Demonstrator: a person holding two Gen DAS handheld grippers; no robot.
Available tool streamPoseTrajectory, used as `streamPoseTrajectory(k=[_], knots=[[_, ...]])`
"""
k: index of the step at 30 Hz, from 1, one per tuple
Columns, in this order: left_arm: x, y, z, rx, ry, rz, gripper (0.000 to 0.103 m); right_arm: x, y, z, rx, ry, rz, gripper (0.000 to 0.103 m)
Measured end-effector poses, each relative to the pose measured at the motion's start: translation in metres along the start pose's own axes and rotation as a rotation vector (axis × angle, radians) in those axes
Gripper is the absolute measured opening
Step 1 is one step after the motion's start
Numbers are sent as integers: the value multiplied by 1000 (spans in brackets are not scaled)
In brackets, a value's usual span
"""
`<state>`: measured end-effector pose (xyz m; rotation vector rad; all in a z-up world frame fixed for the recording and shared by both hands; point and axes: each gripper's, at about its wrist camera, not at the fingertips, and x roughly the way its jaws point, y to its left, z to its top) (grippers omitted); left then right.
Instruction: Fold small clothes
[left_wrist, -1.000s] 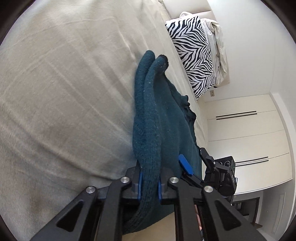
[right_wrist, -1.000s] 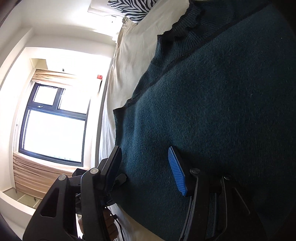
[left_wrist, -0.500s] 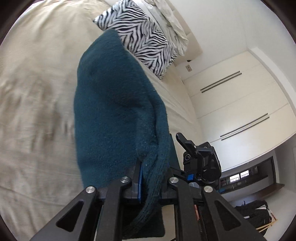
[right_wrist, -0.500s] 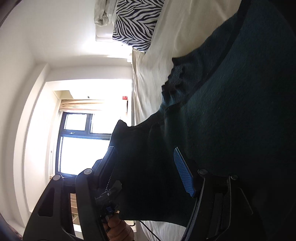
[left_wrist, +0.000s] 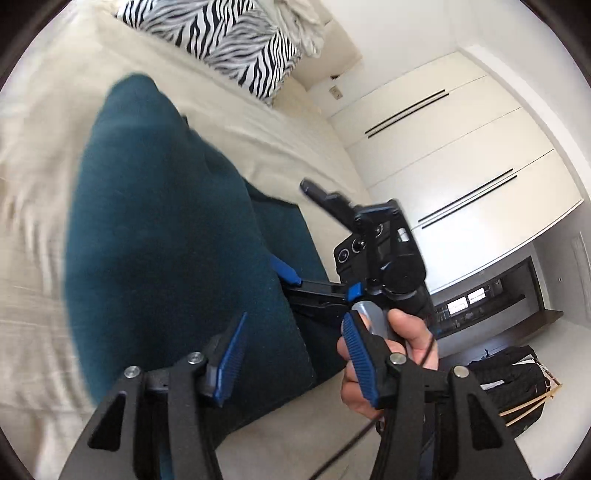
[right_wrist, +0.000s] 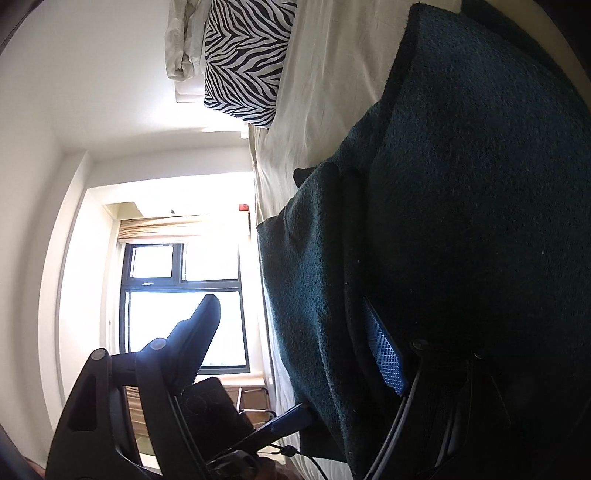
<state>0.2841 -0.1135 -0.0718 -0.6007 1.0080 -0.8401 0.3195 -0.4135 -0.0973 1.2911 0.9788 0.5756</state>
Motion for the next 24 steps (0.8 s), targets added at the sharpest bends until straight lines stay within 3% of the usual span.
streamPoseTrajectory(k=[4,6,8,10,17,24], knots=[[-32,14,-4,7,-48,33,59,20,14,-1,-88,52,-165,71],[-37,22,-7,-21,-44,43,59,25,22,-4,-148,70,-258,58],[-40,29,-11,-43,-41,46,59,29,27,-7,-207,84,-361,28],[-42,30,-13,-39,-40,50,59,27,30,-9,-263,83,-436,17],[-32,17,-5,-1,-40,55,59,-30,48,2,-336,-29,-498,13],[-11,4,-3,43,-11,77,60,-93,35,11,-327,-97,-558,13]])
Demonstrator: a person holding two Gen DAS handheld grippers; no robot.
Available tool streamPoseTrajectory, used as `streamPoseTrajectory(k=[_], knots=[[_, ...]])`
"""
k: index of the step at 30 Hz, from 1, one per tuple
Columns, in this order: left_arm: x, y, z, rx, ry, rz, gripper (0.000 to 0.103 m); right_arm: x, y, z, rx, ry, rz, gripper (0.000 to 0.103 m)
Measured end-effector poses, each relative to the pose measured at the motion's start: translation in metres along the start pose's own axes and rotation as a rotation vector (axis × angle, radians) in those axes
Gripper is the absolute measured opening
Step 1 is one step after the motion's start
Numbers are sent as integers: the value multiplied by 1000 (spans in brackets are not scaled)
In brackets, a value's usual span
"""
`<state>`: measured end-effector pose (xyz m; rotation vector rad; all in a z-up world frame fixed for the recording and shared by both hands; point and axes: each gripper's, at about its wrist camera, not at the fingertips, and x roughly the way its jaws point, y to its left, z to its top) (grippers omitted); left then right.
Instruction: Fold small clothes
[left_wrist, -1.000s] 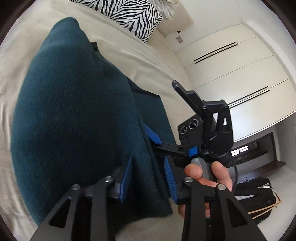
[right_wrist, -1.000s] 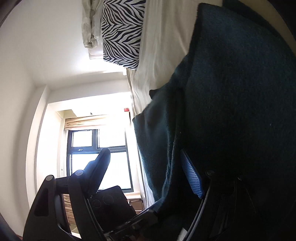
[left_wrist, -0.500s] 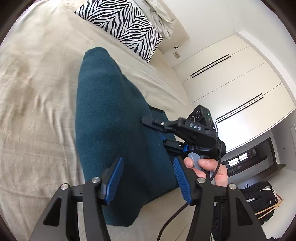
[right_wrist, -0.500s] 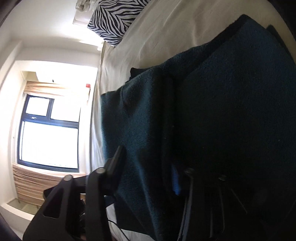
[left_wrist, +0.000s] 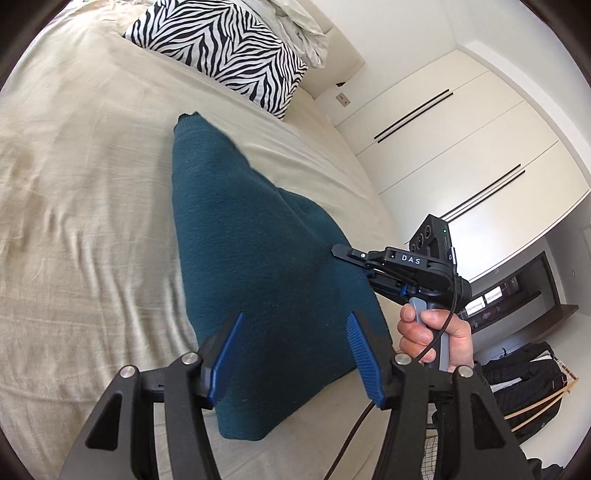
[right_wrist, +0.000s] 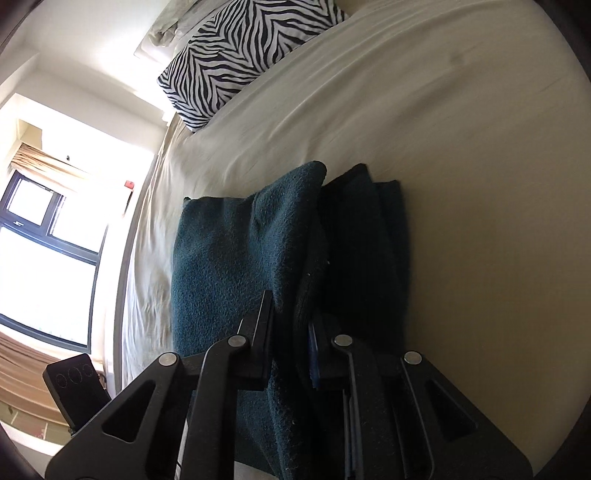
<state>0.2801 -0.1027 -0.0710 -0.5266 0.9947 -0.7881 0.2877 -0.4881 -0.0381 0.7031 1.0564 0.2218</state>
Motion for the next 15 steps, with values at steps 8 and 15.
streamPoseTrajectory(k=[8,15], knots=[[21,-18,3,55,27,30,60,-16,-37,-8,48,-13,-23,13],[35,-30,12,113,15,94,60,-2,-55,-18,86,7,26,16]])
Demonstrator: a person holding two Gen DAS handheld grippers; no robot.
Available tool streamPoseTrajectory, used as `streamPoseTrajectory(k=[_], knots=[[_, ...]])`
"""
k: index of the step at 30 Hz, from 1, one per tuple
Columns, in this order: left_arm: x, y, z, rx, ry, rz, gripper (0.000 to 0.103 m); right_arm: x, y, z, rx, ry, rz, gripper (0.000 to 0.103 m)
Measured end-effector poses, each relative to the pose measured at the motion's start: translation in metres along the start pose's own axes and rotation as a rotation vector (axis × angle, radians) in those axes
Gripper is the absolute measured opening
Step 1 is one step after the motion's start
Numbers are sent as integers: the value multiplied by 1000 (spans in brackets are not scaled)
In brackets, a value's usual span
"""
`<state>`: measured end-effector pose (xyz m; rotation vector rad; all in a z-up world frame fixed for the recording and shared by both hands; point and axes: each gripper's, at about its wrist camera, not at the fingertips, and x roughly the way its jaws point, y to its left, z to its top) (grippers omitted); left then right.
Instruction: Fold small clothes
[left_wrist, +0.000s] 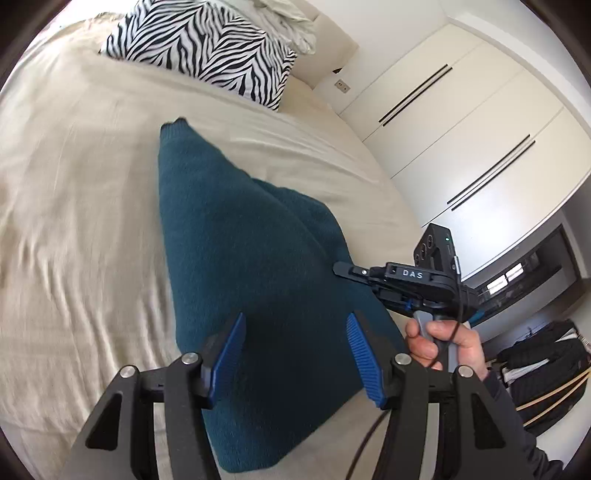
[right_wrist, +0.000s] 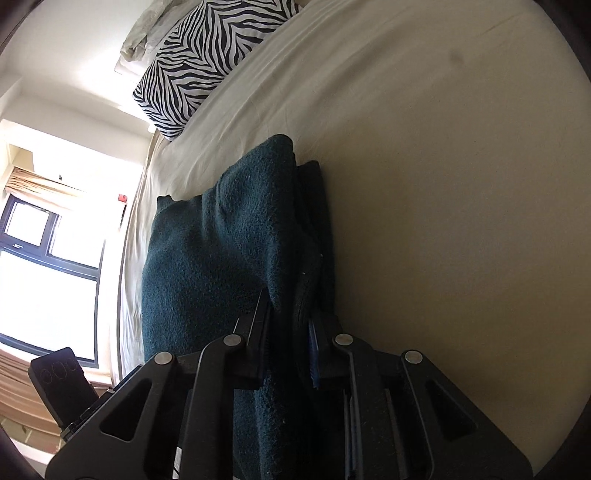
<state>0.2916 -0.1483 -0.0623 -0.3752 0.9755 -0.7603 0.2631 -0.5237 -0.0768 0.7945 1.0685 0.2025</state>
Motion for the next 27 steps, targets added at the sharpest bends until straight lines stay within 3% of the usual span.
streamPoseTrajectory(k=[5,9,15,18,19,22,24,27], knots=[[16,-4,28,64,-15,54,60,-5,-3,-5,12,-10,9,17],[43,-1,59,108,-9,149,60,-1,-3,-4,22,-4,20,17],[85,15,85,112,112,244,59,-6,6,3,2,26,-16,18],[91,23,87,97,130,233,59,-31,21,13,-46,-56,-124,30],[93,26,87,89,136,223,59,-41,26,17,-58,-92,-124,33],[98,31,86,93,145,219,58,-57,41,31,-43,-176,11,52],[102,27,84,115,146,244,59,-46,54,40,-58,-150,66,52],[106,24,84,128,154,268,60,-10,71,54,-75,-95,72,52]])
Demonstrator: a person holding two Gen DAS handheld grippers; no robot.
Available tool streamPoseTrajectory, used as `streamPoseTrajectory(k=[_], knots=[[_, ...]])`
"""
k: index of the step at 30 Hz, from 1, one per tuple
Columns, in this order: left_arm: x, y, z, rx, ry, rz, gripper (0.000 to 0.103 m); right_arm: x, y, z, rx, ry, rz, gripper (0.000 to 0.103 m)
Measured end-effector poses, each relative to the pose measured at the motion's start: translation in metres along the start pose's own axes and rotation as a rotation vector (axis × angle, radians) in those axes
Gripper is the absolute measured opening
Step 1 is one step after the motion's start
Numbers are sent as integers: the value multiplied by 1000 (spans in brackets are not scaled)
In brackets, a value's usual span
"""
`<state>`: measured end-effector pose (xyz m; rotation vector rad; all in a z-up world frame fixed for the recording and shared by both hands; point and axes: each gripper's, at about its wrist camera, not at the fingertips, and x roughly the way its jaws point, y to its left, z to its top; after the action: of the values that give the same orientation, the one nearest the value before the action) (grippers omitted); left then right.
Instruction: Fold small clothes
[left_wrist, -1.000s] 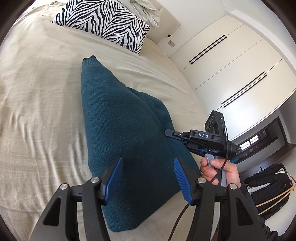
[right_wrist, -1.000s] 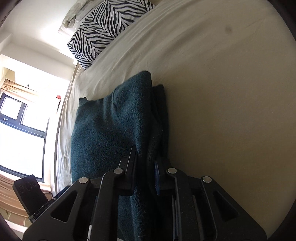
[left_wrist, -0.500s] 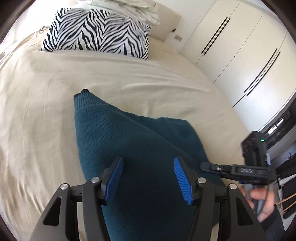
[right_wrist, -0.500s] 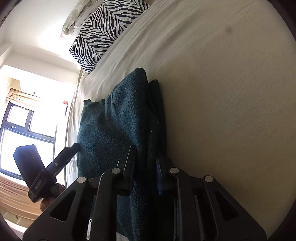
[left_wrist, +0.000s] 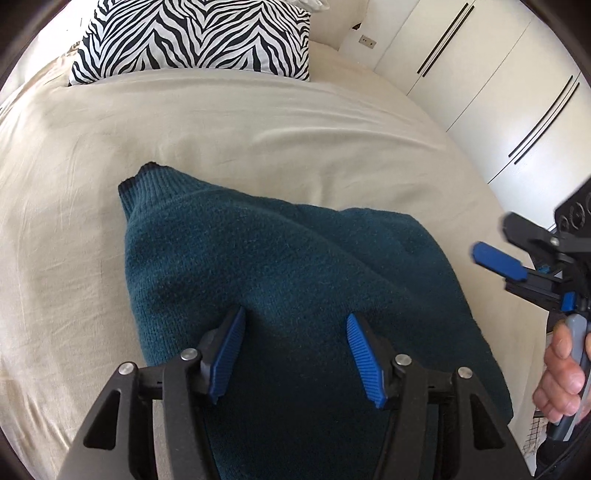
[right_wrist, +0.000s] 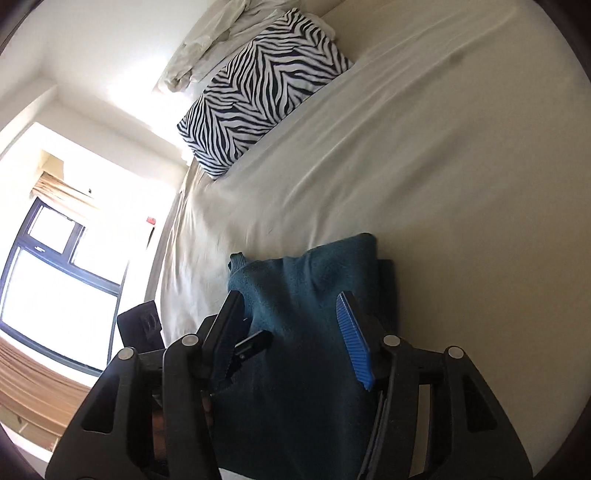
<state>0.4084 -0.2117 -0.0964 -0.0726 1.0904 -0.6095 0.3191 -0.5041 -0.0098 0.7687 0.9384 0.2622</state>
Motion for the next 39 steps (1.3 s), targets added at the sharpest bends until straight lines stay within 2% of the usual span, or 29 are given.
streamPoseTrajectory(k=[2,3,5,9,12,13,15,16,19,22,25,30,34,39], knots=[[1,2,0,-3,1,-5,60,30,-8,2,62,66,2,52],[3,2,0,-2,1,-5,60,45,-14,1,81,99,-30,52],[4,0,-1,9,1,6,59,55,-19,-3,53,89,-52,47],[5,-4,-2,24,-11,30,60,50,-21,-7,10,65,-34,47],[4,-6,-4,28,-24,39,60,30,-17,-12,30,29,-83,47],[3,-7,-4,27,-27,41,60,18,-12,-15,33,2,-85,50],[3,-8,-5,30,-36,48,60,-5,-3,-27,17,-31,-15,50],[3,-9,-7,35,-40,54,60,-15,2,-35,4,-28,2,50],[2,-12,-8,45,-49,71,60,-22,11,-67,-38,20,-19,50],[4,-16,-9,63,-54,93,61,-6,-8,-93,-45,87,-83,50],[4,-21,-11,91,-62,123,61,-9,-24,-103,-59,40,-13,48],[5,-23,-12,101,-75,139,62,-11,-24,-107,-89,14,15,49],[5,-23,-14,104,-94,139,62,-20,-27,-108,-42,-23,47,50],[0,-21,-17,97,-129,115,62,-44,-31,-106,-21,-104,18,50]])
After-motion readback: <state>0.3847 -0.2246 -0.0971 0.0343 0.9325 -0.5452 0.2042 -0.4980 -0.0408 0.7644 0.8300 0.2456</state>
